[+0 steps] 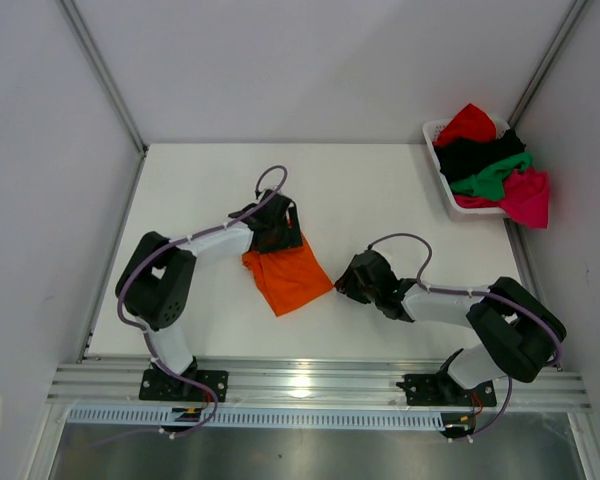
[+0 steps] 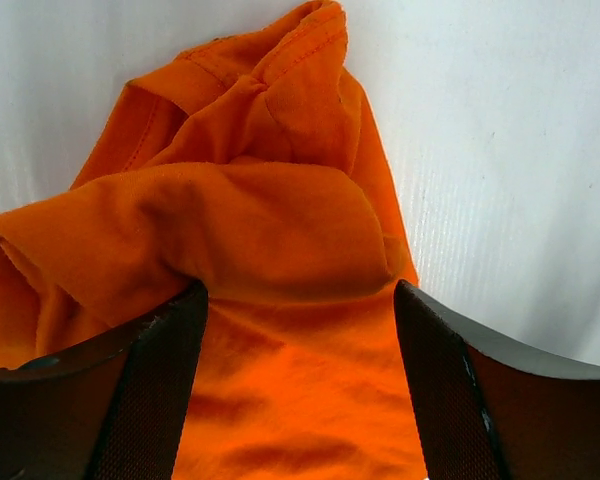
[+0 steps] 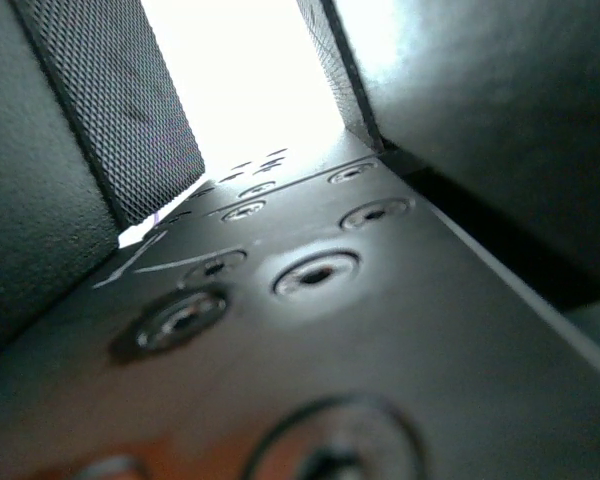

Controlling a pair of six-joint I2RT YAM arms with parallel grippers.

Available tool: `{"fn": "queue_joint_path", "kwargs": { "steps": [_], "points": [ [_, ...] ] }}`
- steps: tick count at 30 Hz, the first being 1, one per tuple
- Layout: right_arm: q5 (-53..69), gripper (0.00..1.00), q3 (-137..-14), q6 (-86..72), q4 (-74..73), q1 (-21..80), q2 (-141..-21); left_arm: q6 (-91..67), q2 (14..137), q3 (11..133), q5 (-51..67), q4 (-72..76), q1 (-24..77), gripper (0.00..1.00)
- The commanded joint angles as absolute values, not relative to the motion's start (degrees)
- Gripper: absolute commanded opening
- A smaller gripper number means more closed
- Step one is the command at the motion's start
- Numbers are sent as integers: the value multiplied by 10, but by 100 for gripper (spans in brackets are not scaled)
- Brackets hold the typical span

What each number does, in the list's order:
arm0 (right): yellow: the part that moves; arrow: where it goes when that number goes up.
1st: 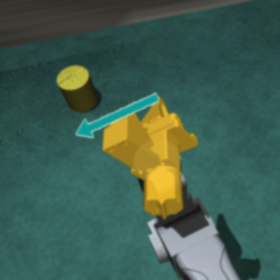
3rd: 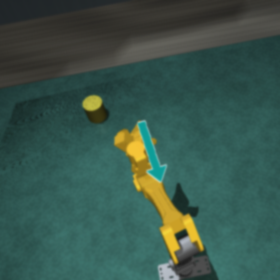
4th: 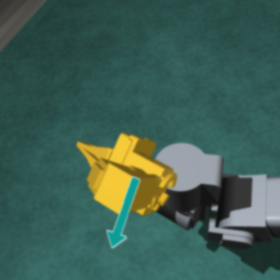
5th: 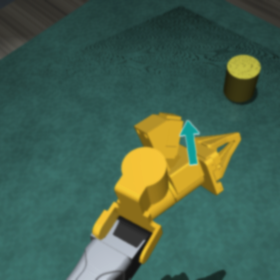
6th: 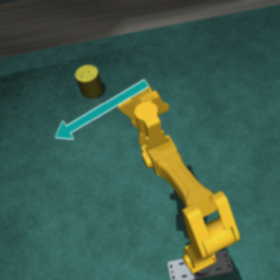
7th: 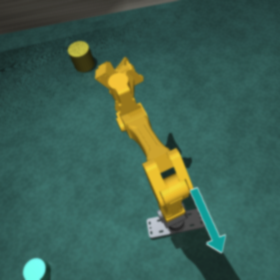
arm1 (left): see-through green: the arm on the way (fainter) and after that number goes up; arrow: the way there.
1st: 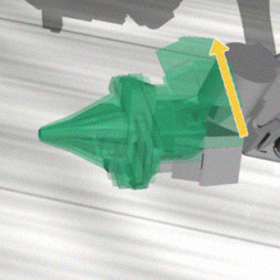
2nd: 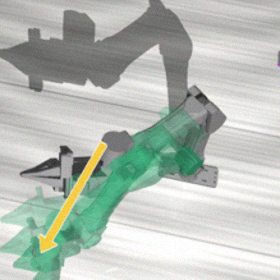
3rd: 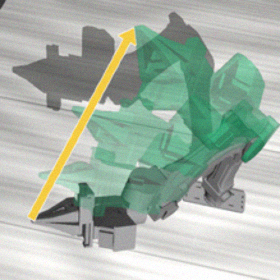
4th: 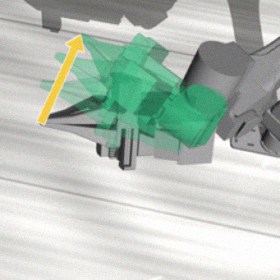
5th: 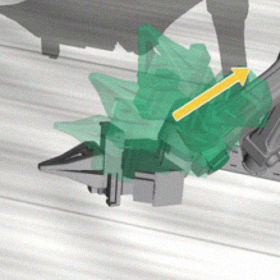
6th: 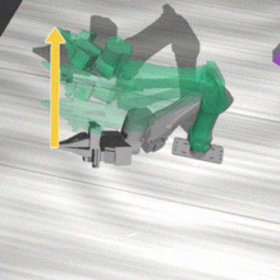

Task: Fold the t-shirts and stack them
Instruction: Fold the tshirt

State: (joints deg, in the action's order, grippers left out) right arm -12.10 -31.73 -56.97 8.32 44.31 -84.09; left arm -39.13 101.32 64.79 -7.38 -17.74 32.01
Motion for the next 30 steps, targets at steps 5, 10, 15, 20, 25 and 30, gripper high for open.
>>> {"fn": "queue_joint_path", "kwargs": {
  "steps": [5, 10, 15, 20, 25, 30],
  "points": [
    [-138, 42, -309, -565, 47, 446, -831, -397, 1023, 657, -57, -169, 317, 77],
    [-137, 43, -309, -565, 50, 446, -837, -379, 943, 641, -25, -160, 317, 77],
    [-128, 42, -313, -566, 61, 446, -852, -370, 829, 632, -4, -164, 318, 78],
    [-121, 42, -316, -568, 67, 446, -861, -354, 785, 625, 11, -162, 320, 79],
    [-120, 42, -315, -569, 65, 447, -858, -345, 839, 635, -14, -165, 318, 79],
    [-130, 42, -312, -566, 51, 446, -845, -349, 900, 647, -21, -172, 316, 78]
  ]
}}
